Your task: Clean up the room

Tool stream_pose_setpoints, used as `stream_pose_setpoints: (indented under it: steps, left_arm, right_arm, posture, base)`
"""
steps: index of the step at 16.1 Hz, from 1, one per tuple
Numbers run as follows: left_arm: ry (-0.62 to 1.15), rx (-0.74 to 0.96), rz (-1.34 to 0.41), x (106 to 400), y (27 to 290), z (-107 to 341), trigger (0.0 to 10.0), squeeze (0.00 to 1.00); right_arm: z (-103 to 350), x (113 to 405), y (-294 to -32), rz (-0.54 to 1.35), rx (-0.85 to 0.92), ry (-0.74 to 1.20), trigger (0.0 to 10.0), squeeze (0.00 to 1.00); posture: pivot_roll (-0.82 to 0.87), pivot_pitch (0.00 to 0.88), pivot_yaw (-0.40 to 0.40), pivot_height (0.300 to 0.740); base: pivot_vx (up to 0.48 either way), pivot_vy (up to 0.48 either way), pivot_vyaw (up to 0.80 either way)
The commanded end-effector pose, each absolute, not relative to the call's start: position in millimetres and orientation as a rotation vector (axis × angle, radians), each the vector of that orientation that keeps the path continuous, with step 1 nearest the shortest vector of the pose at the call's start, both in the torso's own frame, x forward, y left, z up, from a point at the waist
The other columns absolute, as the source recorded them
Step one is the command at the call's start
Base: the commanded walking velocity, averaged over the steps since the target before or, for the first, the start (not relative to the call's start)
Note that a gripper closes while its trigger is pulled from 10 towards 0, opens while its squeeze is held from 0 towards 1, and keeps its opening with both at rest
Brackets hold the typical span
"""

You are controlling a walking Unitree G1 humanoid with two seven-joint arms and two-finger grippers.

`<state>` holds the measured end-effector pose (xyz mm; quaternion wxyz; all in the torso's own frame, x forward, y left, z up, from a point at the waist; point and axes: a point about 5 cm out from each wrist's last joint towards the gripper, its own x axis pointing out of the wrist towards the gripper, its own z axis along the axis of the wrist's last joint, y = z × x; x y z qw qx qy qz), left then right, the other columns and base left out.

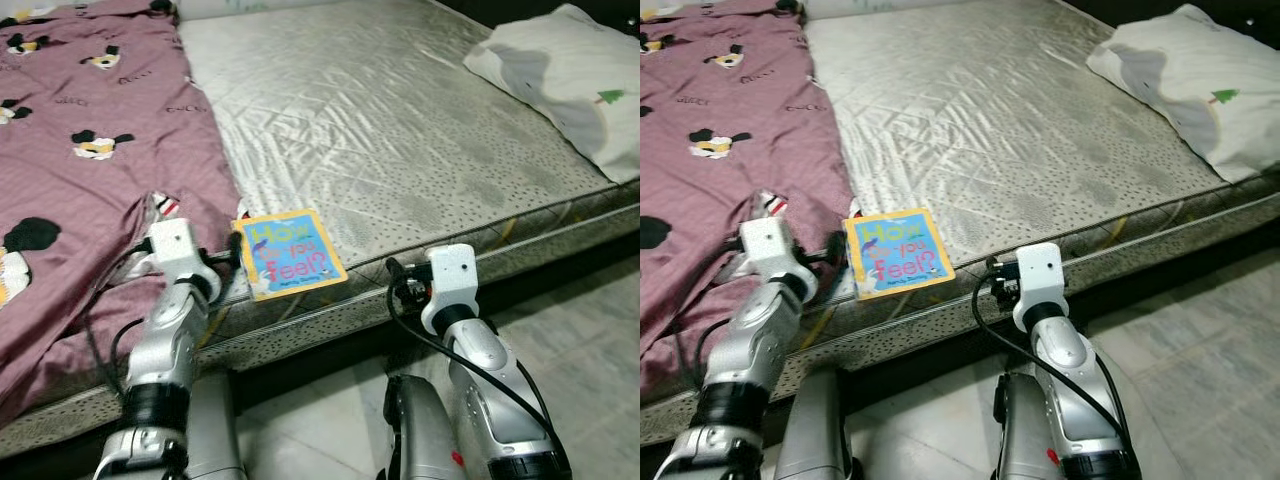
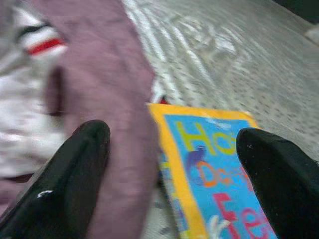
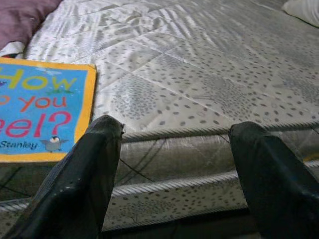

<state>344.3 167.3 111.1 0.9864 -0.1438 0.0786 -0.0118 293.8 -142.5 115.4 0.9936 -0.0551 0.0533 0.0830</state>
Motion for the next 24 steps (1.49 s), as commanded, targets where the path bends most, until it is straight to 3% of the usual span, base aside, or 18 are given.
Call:
stream_pose_setpoints:
  steps: [1, 6, 8, 10, 15, 19, 24]
  left_arm:
    - [0.164, -0.29, -0.048, 346.2, 164.6, 112.0, 10.0, 0.0]
    - [0.321, -0.281, -0.232, 358.4, 131.0, 98.3, 10.0, 0.0]
    - [0.374, -0.34, -0.223, 358.2, 128.4, 89.5, 10.0, 0.0]
    - [0.443, -0.568, -0.106, 355.4, 140.3, 76.6, 10.0, 0.0]
    - [0.468, -0.66, 0.018, 346.4, 163.4, 63.2, 10.0, 0.0]
    - [0.361, -0.722, 0.13, 342.9, 182.4, 69.6, 10.0, 0.0]
    - [0.191, -0.494, 0.115, 344.5, 199.2, 97.2, 10.0, 0.0]
  right_arm:
    - [117.0, 292.1, -143.1, 0.169, -0.103, 0.106, 10.0, 0.0]
    - [121.6, 286.6, -148.5, 0.158, -0.128, 0.104, 10.0, 0.0]
    - [120.2, 278.5, -153.4, 0.155, -0.149, 0.115, 10.0, 0.0]
    - [120.6, 274.3, -154.1, 0.156, -0.14, 0.12, 10.0, 0.0]
    - [127.2, 263.9, -154.2, 0.265, -0.172, 0.12, 10.0, 0.0]
    - [128.5, 263.6, -153.2, 0.272, -0.169, 0.123, 10.0, 0.0]
    - [131.4, 270.2, -150.7, 0.28, -0.165, 0.117, 10.0, 0.0]
  posture:
    - [-0.06, 0.112, 0.007, 0.51]
    - [-0.11, 0.137, 0.008, 0.51]
    - [-0.13, 0.152, 0.016, 0.51]
    - [-0.13, 0.153, 0.021, 0.51]
    - [-0.16, 0.163, 0.018, 0.51]
    - [-0.14, 0.167, 0.008, 0.51]
    - [-0.13, 0.163, 0.005, 0.51]
  base:
    - [0.0, 0.0, 0.0]
    - [0.0, 0.0, 0.0]
    - [0.0, 0.0, 0.0]
    - [0.0, 0.0, 0.0]
    - [0.0, 0.0, 0.0]
    - [0.0, 0.0, 0.0]
    - [0.0, 0.0, 0.0]
